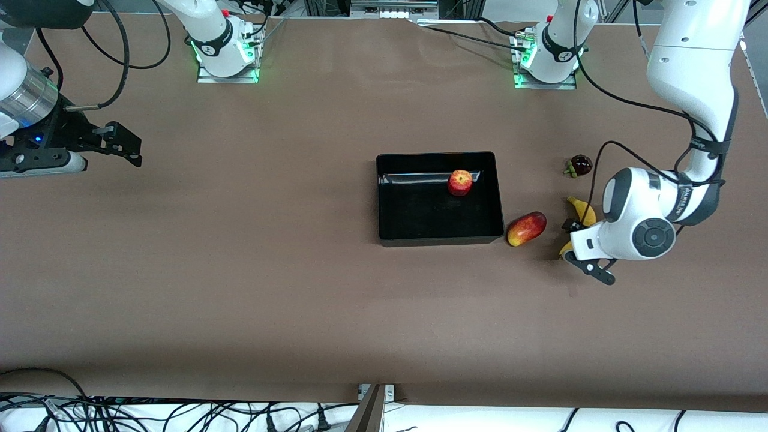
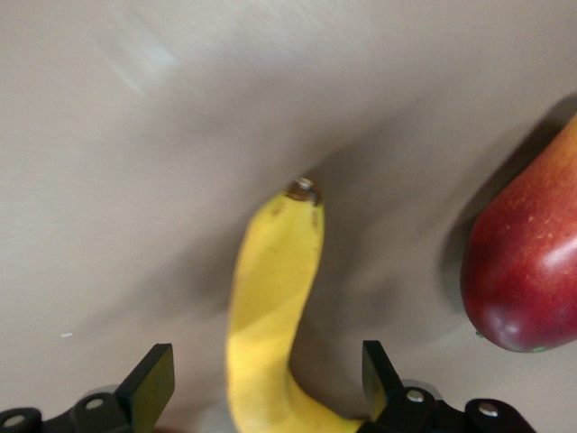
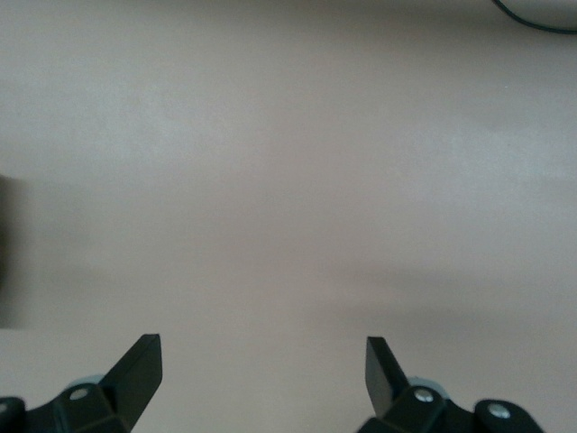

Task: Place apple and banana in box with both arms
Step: 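Move the left gripper over the yellow banana, then lower the left gripper, grasp the banana and lift it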

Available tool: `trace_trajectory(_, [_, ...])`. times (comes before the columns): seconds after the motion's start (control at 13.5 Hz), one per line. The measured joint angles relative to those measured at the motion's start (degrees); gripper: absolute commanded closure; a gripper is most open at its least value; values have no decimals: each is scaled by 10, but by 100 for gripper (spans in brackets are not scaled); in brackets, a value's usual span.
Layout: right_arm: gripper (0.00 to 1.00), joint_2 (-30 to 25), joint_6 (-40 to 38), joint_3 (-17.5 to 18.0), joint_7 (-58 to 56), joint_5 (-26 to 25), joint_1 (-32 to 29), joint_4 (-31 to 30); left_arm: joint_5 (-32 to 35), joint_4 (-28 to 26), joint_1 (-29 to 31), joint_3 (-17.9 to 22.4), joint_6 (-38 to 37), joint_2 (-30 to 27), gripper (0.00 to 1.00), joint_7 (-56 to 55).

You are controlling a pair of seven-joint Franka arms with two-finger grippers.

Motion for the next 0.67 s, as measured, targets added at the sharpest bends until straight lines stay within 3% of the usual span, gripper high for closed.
trace_trajectory(0.3, [0, 0, 0, 0, 0, 0, 0, 0, 6, -10, 9, 0, 3, 13, 100, 24])
trace_trajectory(0.67, [0, 0, 0, 0, 0, 0, 0, 0, 12, -1, 10, -2, 2, 12, 100, 53])
